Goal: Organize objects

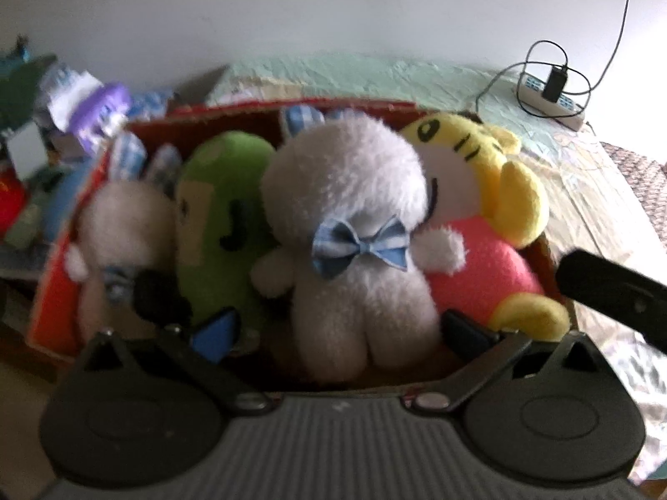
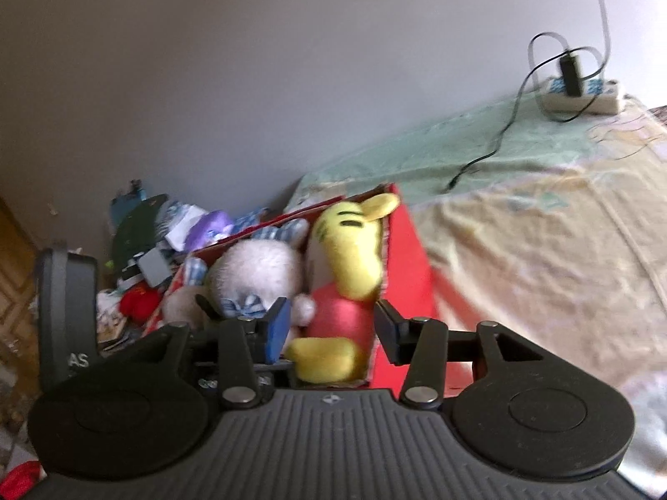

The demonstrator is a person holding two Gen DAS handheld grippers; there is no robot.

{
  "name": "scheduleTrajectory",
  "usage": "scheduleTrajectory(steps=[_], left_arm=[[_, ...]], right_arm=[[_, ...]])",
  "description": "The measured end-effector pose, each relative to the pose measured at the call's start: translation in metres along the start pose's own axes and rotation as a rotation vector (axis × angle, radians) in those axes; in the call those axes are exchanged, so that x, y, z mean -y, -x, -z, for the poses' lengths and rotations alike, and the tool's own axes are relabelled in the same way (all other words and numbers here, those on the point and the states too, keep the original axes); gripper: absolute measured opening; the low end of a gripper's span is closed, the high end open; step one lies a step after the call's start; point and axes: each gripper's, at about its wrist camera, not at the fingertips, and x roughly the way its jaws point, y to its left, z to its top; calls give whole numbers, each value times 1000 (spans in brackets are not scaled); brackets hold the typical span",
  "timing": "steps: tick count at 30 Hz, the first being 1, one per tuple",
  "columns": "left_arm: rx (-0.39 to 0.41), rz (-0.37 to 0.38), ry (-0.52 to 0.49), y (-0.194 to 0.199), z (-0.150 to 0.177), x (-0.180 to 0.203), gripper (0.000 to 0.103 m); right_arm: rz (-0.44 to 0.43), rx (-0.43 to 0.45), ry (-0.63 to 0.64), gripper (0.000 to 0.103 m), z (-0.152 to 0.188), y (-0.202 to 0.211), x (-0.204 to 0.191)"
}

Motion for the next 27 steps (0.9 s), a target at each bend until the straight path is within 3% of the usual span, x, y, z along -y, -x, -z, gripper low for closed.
scheduleTrajectory(steps=[4, 10, 12, 18, 24, 27], left_arm=[[21, -50, 1, 16, -6, 5, 102], [31, -114, -97, 28, -9, 33, 98], [43, -145, -133, 33, -8, 44, 95], [99, -229, -166, 54, -9, 71, 94], [167, -201, -193, 76, -8, 115, 99], [137, -167, -211, 71, 1, 142, 96]], right_arm=[[96, 24, -24, 50, 1, 13, 6], [268, 54, -53, 58, 2, 35, 24], [329, 50, -50, 64, 3, 38, 30], [455, 4, -33, 64, 6, 47, 55], [492, -23, -26, 65, 6, 71, 84], [527, -30, -27, 67, 7, 84, 99]])
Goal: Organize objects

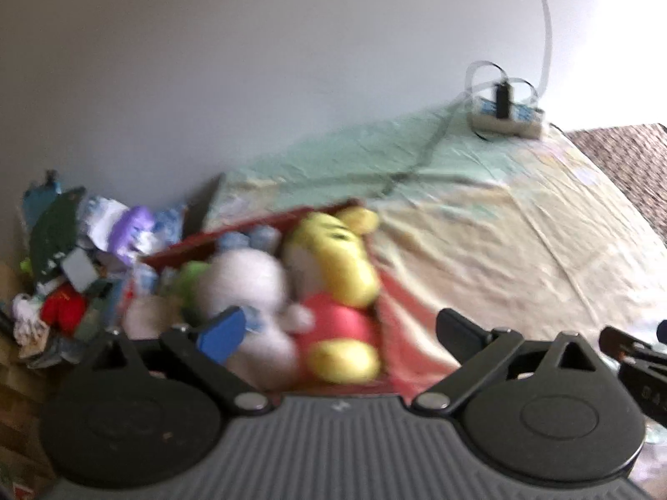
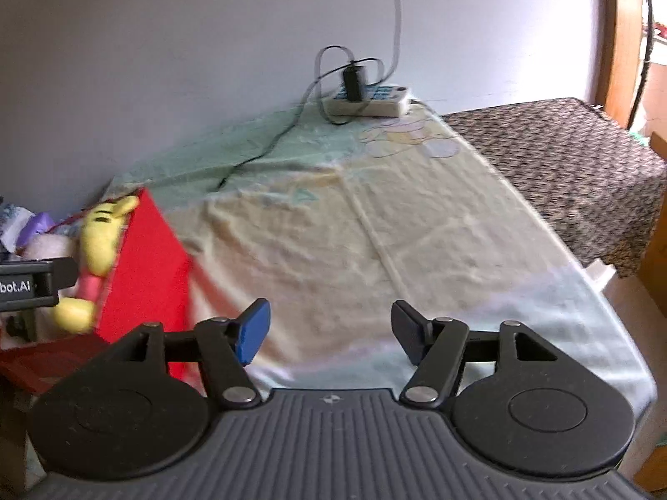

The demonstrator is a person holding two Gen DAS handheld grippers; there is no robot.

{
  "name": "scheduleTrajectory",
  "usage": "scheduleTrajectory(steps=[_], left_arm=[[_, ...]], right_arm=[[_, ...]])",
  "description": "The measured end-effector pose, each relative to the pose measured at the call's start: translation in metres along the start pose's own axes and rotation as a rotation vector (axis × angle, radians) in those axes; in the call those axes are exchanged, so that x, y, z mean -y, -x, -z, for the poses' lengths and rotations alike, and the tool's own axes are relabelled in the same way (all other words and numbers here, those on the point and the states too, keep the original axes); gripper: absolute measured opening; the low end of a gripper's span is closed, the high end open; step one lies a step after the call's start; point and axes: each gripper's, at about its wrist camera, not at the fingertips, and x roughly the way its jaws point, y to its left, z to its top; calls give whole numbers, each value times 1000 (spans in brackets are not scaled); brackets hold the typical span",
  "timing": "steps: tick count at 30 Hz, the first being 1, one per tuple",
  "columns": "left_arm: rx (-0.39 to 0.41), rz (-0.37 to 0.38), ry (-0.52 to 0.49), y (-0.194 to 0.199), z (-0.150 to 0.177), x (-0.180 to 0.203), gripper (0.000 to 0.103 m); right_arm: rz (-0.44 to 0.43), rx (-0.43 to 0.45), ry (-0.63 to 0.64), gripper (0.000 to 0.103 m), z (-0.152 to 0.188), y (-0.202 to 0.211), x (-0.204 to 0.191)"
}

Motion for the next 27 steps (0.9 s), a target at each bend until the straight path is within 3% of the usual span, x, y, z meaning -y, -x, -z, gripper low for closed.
scheduleTrajectory(steps=[8, 12, 27], left_arm=[[-155, 61, -37, -15, 25, 67, 96], [-218, 50, -45, -25, 40, 87, 97], [-299, 46, -4, -28, 54, 88, 98]], right_arm=[[73, -29, -23, 68, 6, 7, 52], [80, -61, -27, 68, 10, 3, 67], [44, -124, -6, 68, 13, -9, 67]])
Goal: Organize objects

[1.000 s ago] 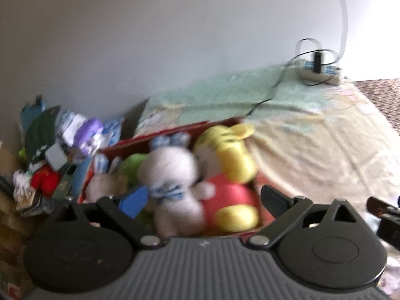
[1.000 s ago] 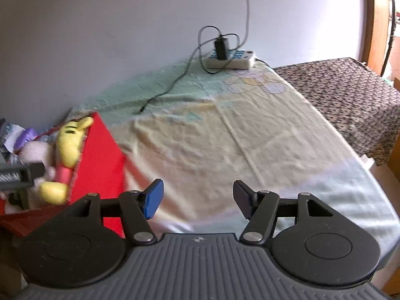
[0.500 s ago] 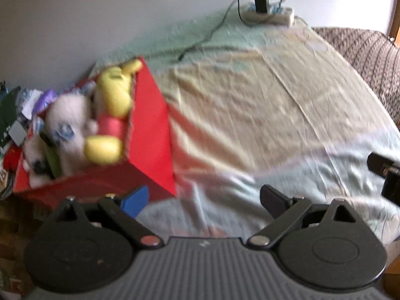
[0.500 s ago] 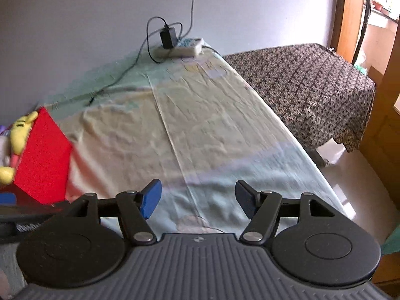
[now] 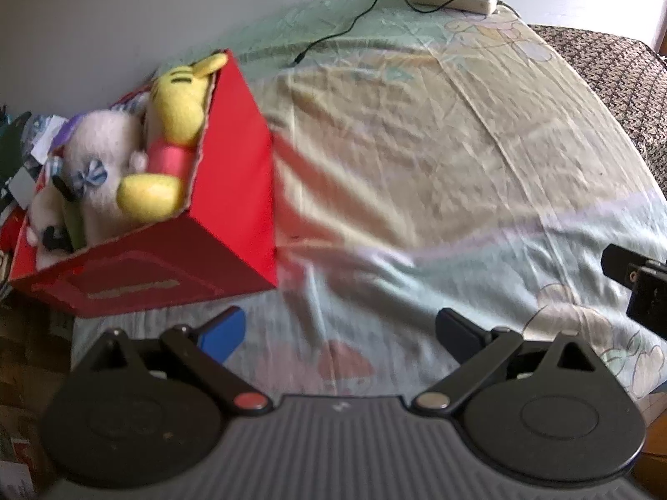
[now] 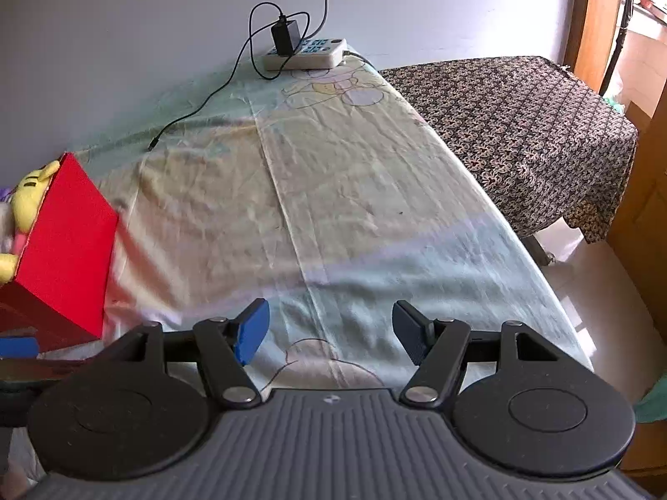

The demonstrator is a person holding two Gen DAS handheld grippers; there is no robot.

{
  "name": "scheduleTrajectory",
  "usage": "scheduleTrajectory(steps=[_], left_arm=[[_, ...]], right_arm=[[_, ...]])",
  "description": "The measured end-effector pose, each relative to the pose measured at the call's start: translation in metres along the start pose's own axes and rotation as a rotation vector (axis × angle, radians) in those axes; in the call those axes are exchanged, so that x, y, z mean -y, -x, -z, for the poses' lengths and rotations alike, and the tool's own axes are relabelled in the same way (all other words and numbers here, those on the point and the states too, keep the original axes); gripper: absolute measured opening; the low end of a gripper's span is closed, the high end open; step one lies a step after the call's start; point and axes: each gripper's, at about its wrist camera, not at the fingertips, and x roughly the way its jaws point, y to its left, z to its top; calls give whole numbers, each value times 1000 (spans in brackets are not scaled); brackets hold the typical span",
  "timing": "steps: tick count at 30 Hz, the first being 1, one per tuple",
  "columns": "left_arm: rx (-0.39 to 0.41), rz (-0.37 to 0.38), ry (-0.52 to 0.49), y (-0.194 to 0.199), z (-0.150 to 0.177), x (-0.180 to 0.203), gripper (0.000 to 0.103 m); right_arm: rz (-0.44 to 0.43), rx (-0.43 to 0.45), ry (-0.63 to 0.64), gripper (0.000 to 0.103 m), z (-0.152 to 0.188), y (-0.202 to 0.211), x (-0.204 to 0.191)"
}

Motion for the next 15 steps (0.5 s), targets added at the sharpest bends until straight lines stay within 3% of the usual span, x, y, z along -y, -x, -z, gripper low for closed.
scheduleTrajectory(steps=[7, 15], left_arm=[[-19, 18, 38, -5, 8, -38, 98], [28, 52, 78, 9, 10, -111, 99]], right_arm=[[-20, -12, 50, 68, 3, -1, -39], [-51, -6, 85, 67, 2, 15, -101]])
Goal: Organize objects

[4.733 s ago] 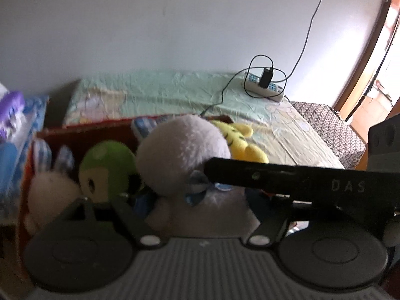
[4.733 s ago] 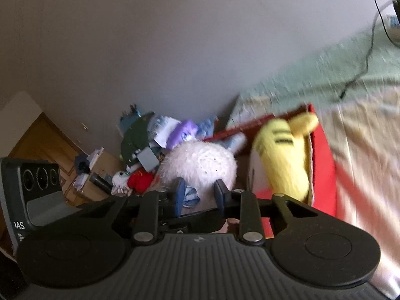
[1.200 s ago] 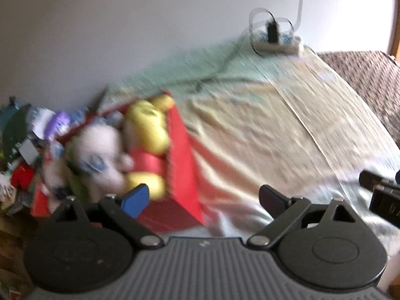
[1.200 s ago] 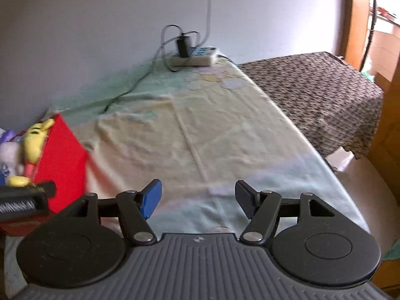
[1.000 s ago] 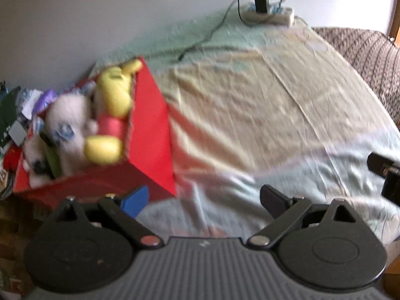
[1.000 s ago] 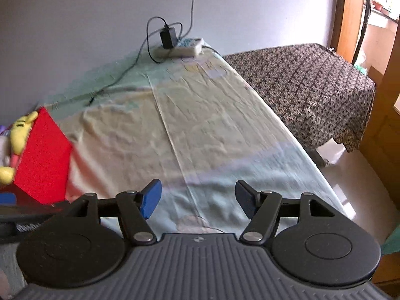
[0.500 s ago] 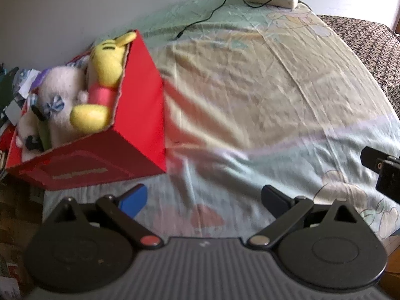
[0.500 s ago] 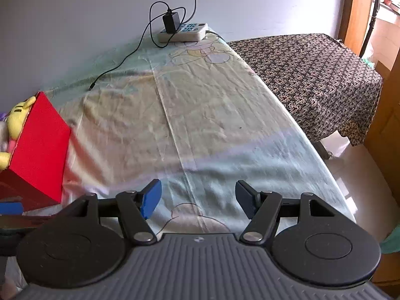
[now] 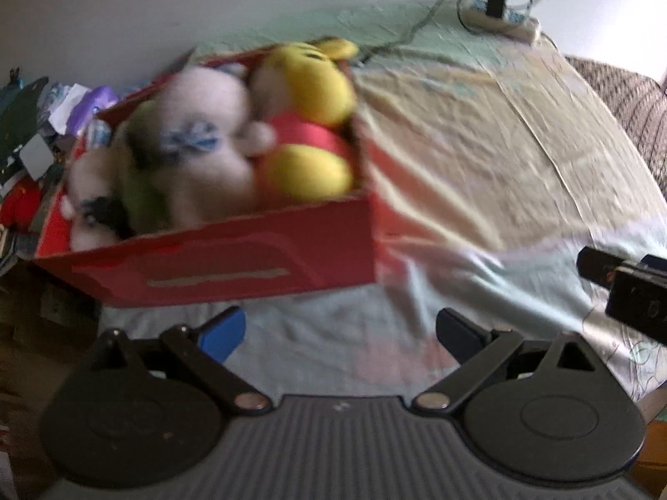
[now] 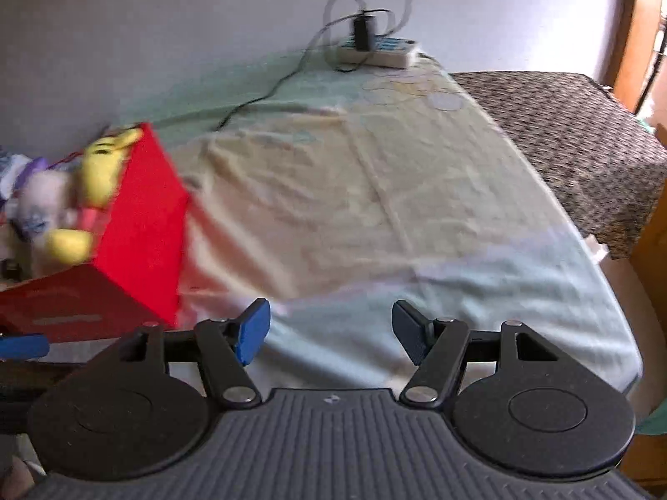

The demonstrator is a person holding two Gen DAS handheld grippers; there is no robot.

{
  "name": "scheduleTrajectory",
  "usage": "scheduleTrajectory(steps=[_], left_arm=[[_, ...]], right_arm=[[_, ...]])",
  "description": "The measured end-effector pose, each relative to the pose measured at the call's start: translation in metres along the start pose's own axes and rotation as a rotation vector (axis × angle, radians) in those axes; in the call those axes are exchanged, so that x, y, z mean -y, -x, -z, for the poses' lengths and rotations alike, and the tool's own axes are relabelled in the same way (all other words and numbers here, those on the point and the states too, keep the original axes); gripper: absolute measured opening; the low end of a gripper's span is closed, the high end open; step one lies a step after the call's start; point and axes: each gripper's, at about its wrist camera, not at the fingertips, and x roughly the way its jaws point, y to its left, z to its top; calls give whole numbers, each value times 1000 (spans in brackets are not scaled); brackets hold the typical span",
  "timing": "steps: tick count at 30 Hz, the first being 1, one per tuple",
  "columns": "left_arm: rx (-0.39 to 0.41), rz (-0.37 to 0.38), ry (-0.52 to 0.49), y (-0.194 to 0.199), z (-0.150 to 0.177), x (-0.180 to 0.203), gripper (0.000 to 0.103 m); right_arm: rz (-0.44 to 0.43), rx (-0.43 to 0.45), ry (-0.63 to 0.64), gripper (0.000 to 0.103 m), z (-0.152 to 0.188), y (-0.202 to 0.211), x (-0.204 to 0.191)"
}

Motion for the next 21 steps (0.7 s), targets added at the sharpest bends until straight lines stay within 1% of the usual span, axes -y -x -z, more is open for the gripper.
scheduleTrajectory(steps=[2, 7, 9, 13, 18, 21], left_arm=[[9, -4, 1, 4, 0, -16, 99], [43, -4, 23, 8, -1, -58, 99], [43, -18, 35, 8, -1, -74, 99], [54, -12, 65, 12, -1, -104, 99], [76, -10, 84, 16, -1, -129, 99], [65, 4, 104, 12, 0, -144, 99]], right_arm=[[4, 13, 4, 67, -1, 3, -16], [-30, 16, 6, 68, -2, 5, -53], [-39, 17, 14, 68, -2, 6, -67], [-65, 16, 44, 68, -5, 9, -97], [-77, 29, 71, 68, -10, 14, -122], [-82, 29, 79, 68, -11, 17, -132]])
